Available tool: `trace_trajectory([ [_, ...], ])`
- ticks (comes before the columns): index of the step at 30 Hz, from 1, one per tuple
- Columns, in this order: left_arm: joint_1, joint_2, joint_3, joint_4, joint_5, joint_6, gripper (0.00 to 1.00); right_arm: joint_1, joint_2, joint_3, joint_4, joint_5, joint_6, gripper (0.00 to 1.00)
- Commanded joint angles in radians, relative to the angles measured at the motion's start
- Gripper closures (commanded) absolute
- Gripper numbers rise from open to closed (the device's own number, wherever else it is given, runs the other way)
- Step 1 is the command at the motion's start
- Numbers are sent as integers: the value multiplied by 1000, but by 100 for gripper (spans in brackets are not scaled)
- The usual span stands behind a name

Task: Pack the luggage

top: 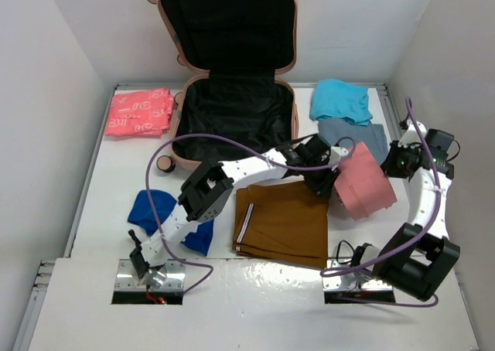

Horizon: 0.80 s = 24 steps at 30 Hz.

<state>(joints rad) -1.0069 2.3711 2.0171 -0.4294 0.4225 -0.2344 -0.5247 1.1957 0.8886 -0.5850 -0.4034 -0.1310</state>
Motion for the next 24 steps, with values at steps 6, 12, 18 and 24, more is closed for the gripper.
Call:
trace_trajectory([
  [6,50,-95,-24,553,156,-354,49,19,39,-60,-216,-170,15,98],
  [12,50,-58,34,610,177,-385,47,12,44,-56,-242,-247,-5,98],
  [18,28,-58,104,563,187,-330,47,14,24,-11,-254,-301,25,98],
  [24,19,-87,133,552,176,-278,47,86,-10,47,-227,-357,119,98],
])
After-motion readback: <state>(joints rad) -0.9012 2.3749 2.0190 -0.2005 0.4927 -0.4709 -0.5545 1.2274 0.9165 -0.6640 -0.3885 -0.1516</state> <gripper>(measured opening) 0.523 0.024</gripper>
